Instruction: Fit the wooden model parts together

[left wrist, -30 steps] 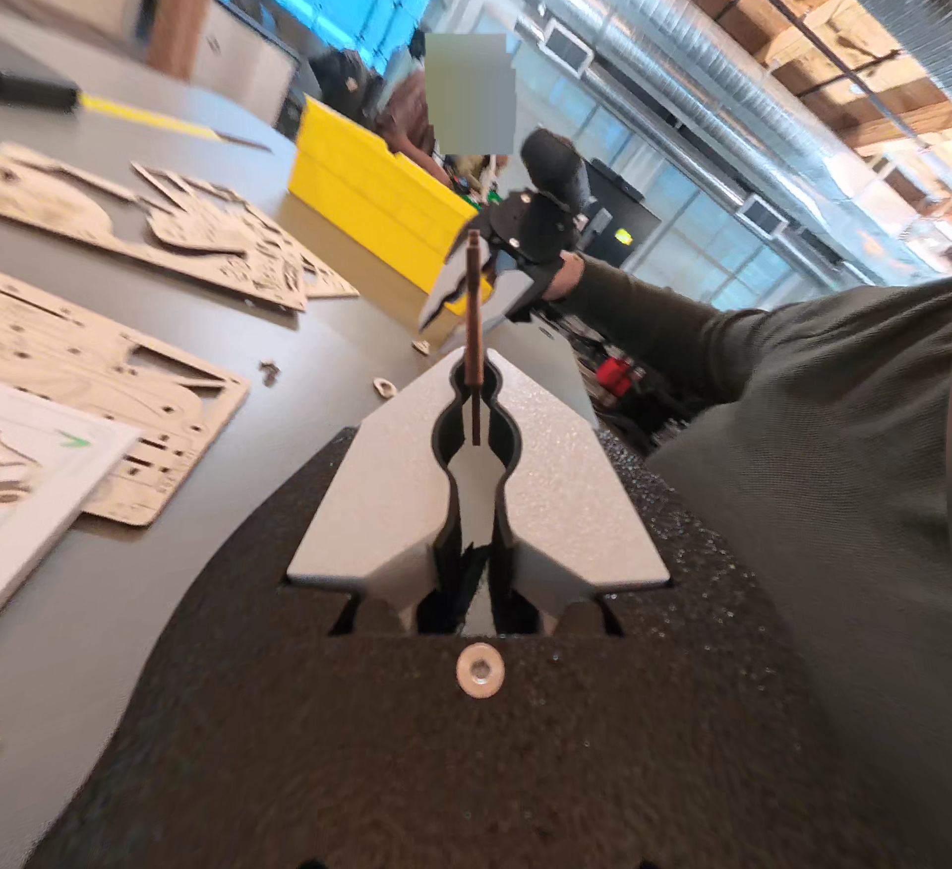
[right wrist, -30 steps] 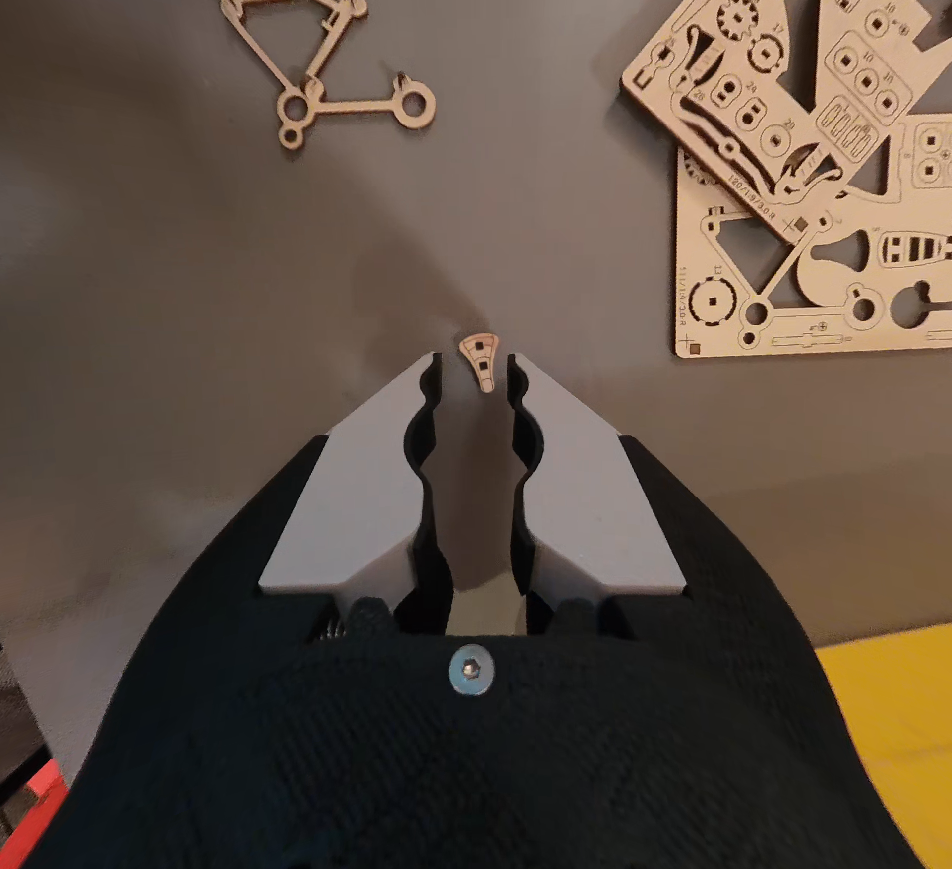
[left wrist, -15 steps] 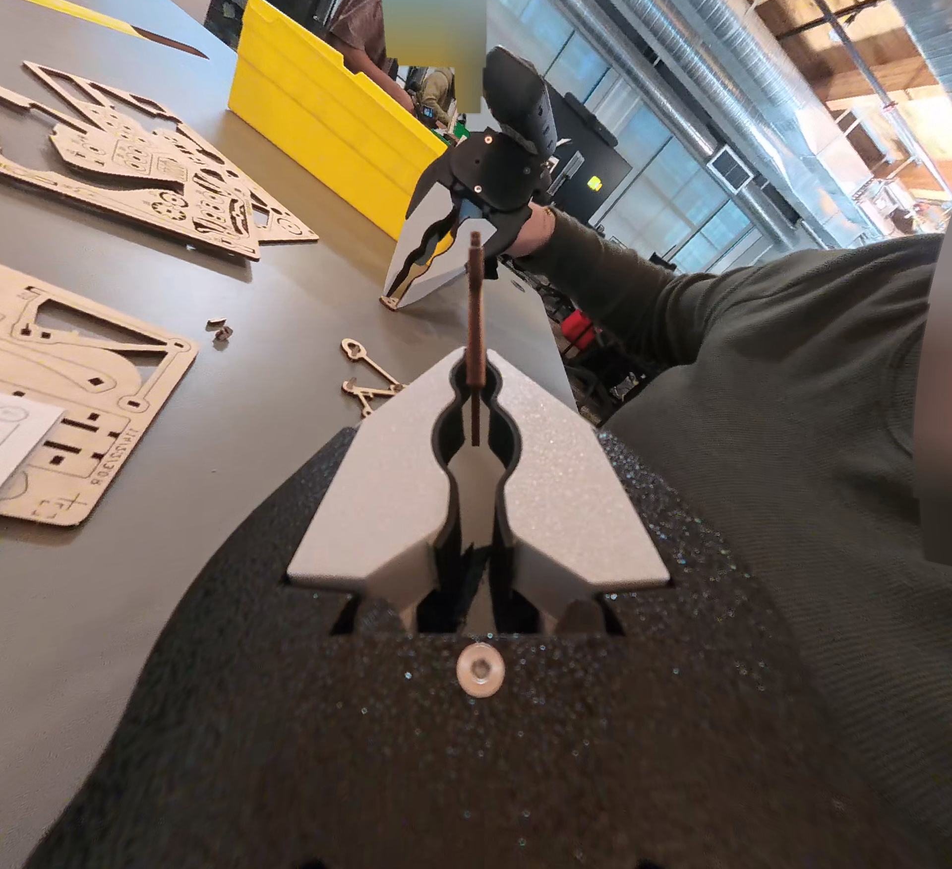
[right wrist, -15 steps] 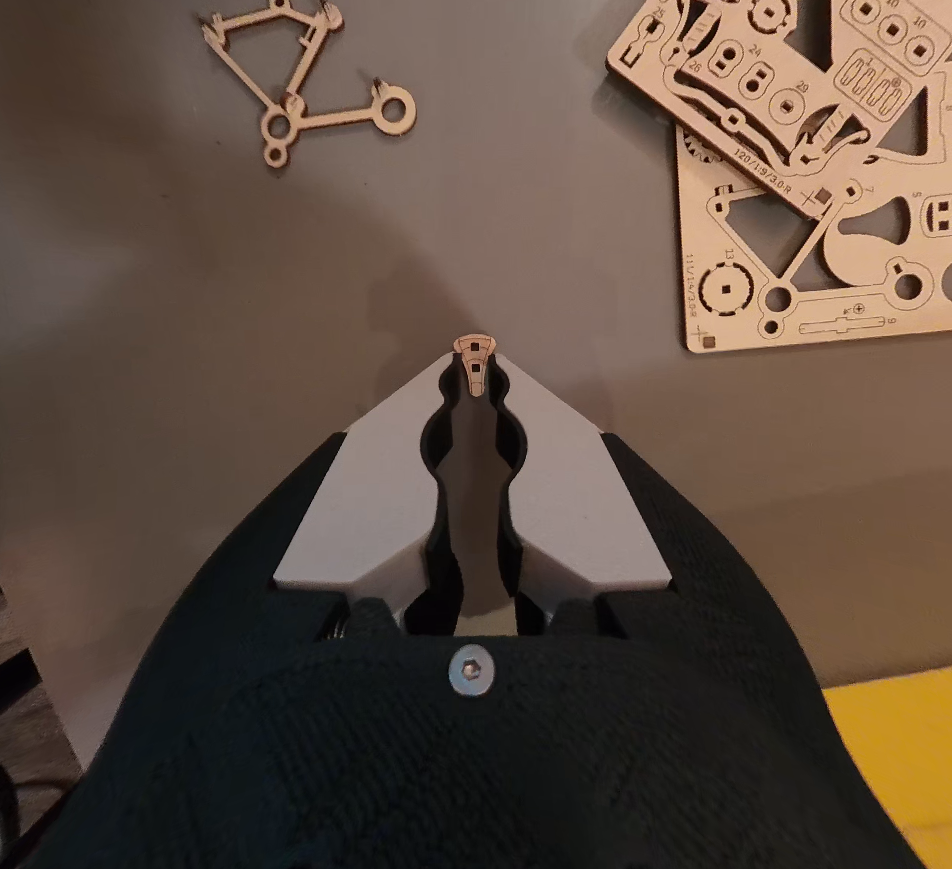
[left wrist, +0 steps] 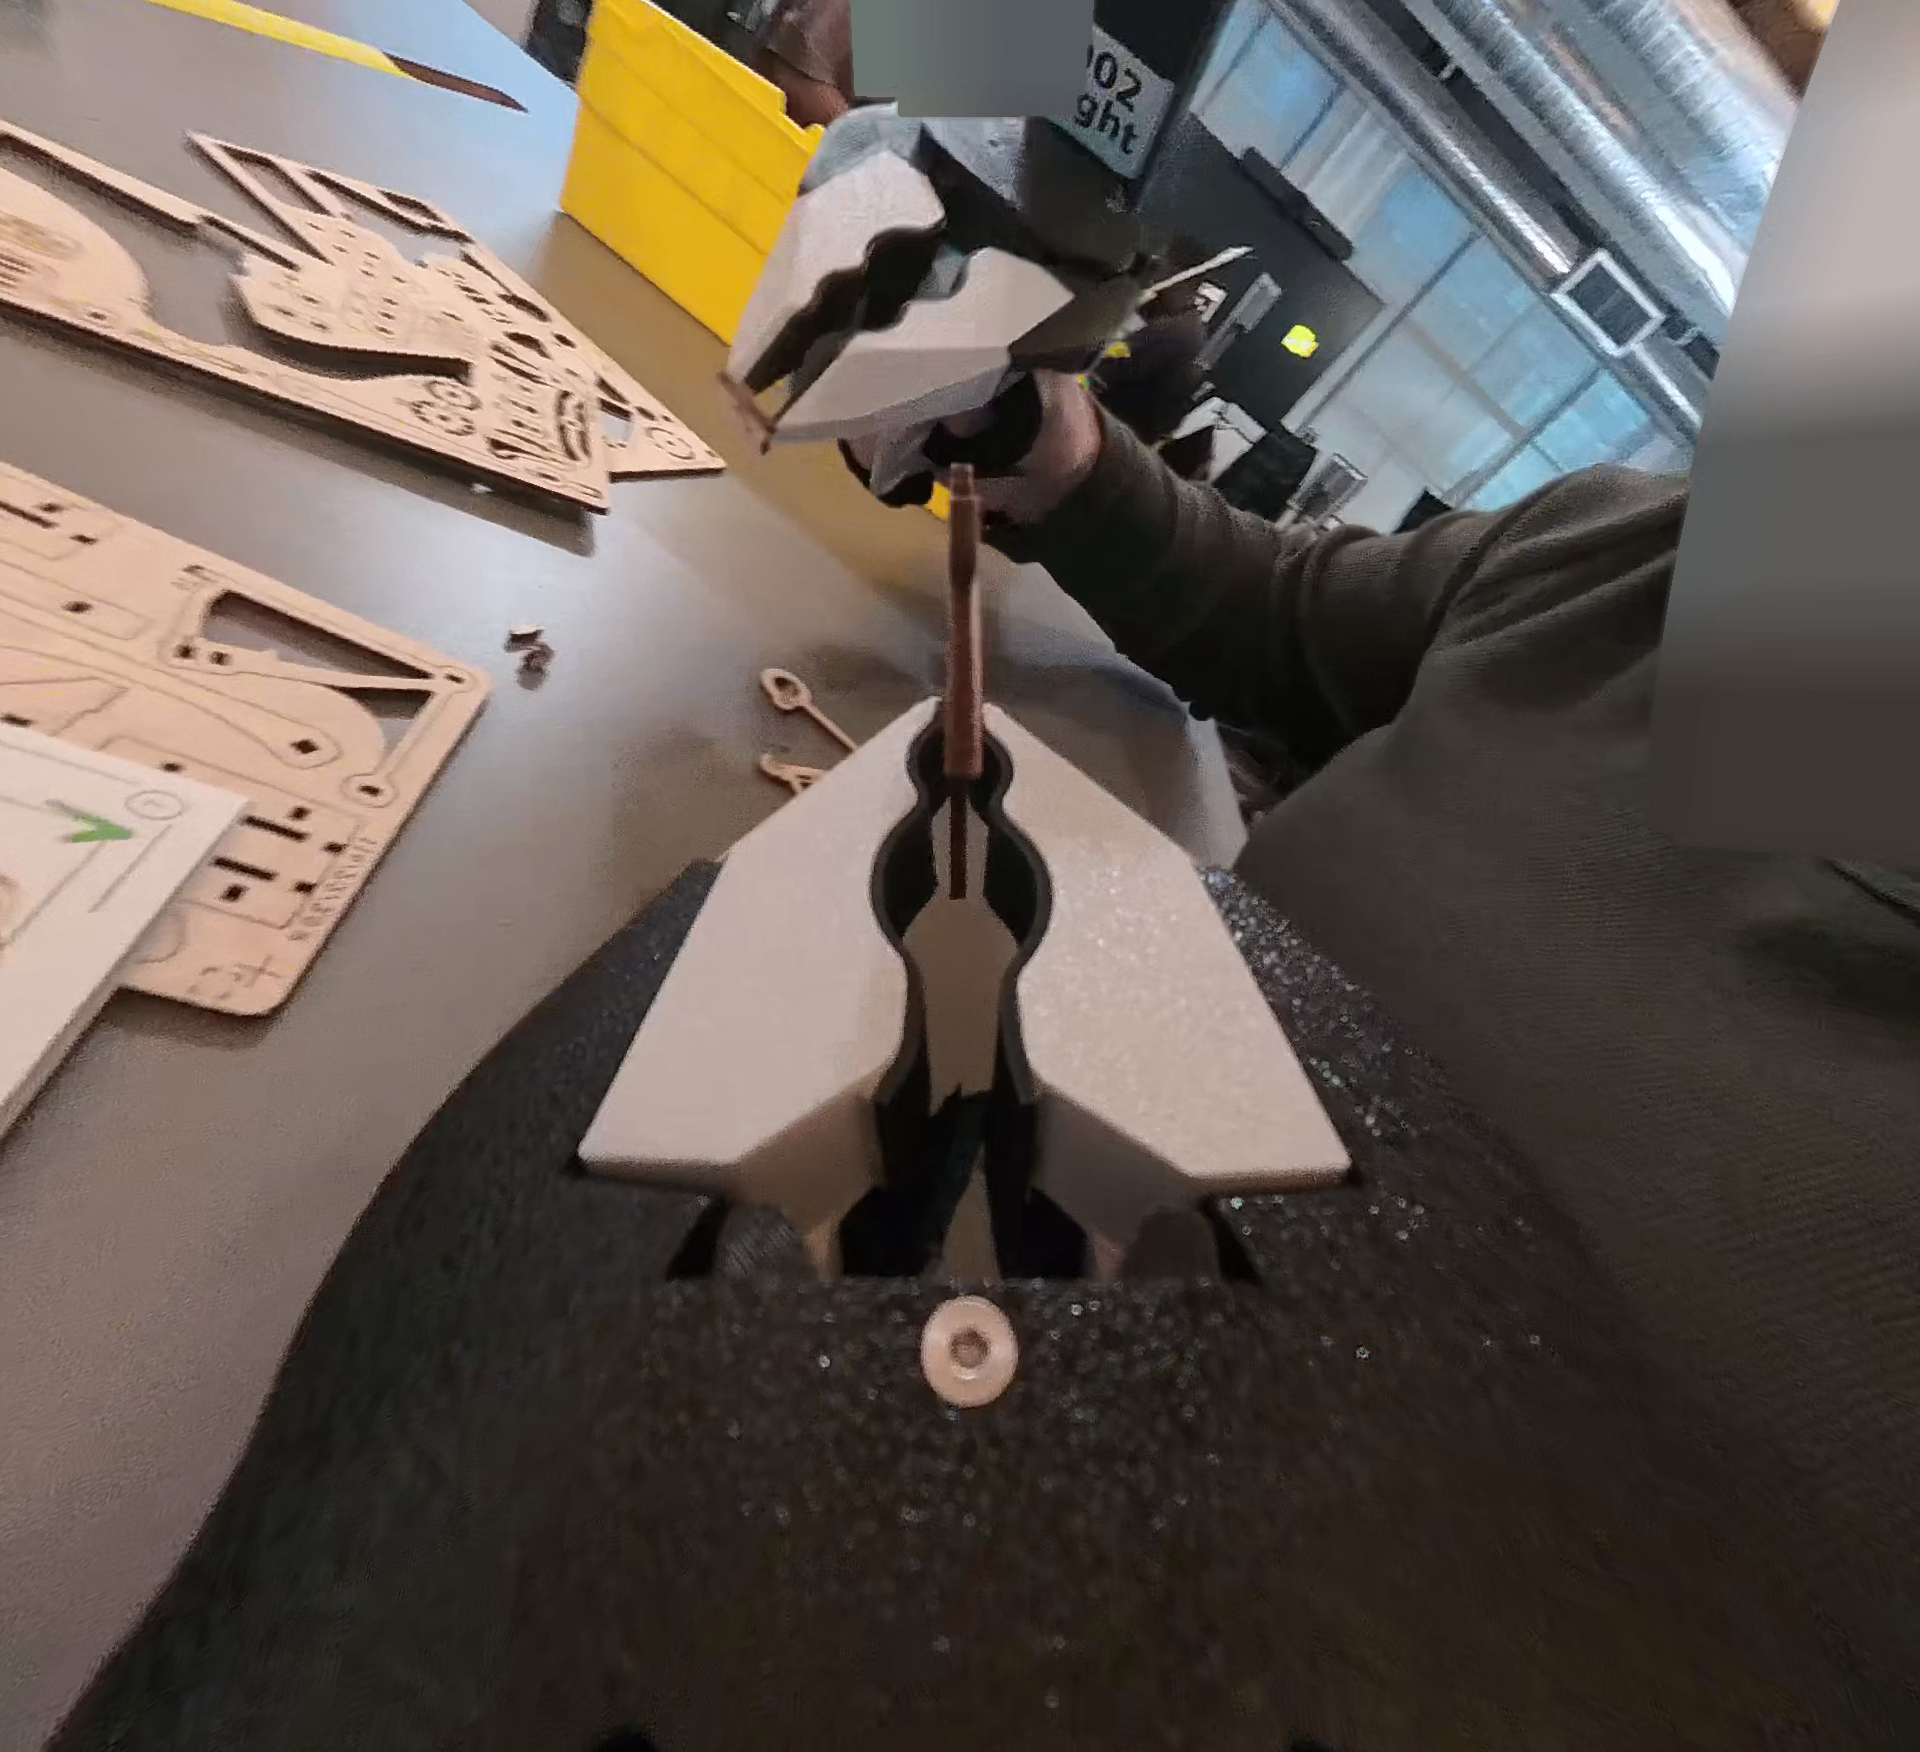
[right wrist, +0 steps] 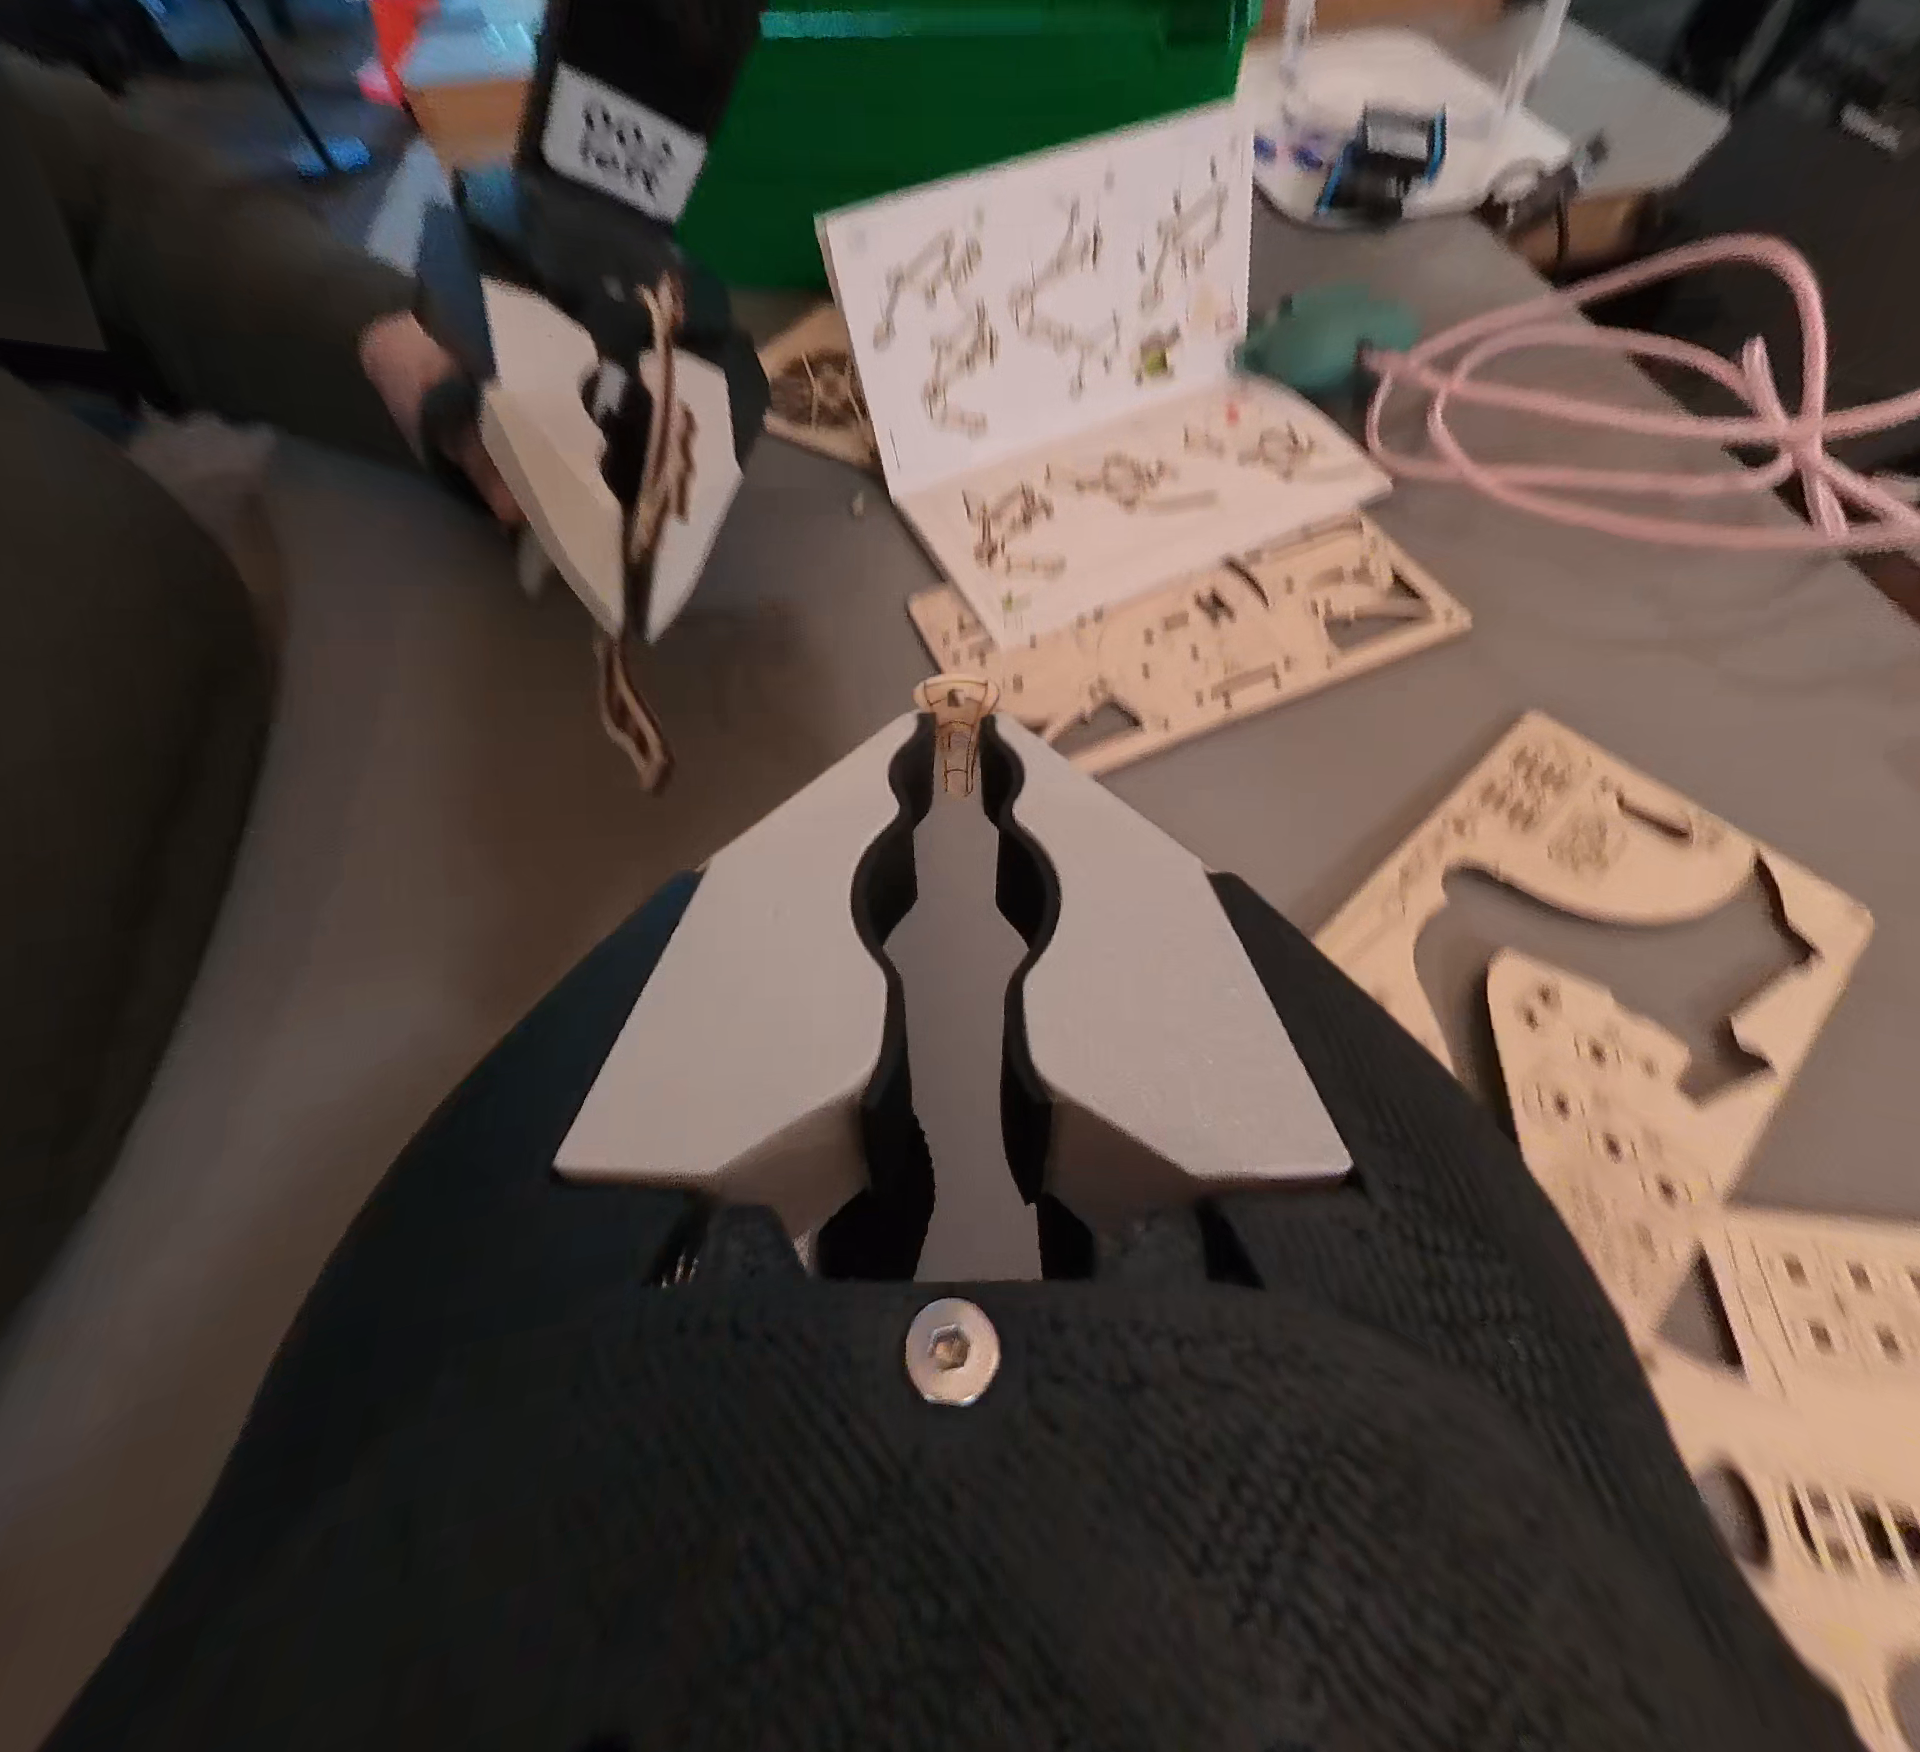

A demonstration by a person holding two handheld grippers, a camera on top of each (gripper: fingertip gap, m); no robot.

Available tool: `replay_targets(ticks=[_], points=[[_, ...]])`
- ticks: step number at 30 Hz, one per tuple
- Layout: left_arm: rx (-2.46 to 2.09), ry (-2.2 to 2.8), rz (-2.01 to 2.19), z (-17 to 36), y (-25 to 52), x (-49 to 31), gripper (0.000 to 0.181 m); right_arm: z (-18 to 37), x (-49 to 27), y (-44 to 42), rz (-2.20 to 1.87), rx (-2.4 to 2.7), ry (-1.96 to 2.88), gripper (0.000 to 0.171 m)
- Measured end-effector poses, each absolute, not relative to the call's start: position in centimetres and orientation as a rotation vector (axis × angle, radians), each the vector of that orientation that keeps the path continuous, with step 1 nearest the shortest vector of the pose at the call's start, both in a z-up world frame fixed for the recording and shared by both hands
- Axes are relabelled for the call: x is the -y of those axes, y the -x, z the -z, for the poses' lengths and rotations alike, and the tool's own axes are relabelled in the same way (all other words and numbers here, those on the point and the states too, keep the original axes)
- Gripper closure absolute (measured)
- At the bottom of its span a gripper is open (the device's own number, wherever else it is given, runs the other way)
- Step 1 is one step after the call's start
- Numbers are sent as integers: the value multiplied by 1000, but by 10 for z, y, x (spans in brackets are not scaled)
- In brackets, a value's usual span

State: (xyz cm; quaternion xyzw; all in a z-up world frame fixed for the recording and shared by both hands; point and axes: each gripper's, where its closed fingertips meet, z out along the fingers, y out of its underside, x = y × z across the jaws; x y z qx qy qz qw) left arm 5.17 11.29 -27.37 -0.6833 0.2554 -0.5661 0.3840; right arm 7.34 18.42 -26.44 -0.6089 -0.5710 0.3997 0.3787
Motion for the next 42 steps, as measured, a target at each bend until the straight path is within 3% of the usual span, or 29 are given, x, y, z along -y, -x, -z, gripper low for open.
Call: replay_targets(ticks=[11, 19, 28, 42], points=[[-741, 1799, 1020, 287, -25, -139, 181, 238, -187, -20, -1090, 1419, 1131, 165], [-738, 1727, 1020, 279, -29, -137, 181, 238, -172, -28, -1038, 1411, 1034, 165], [-1149, 1572, 327, 300, -27, -137, 181, 251, -134, -33, -913, 1530, 866, 166], [-1304, 1493, 318, 314, -40, -121, 181, 262, -130, -47, -908, 1547, 909, 171]])
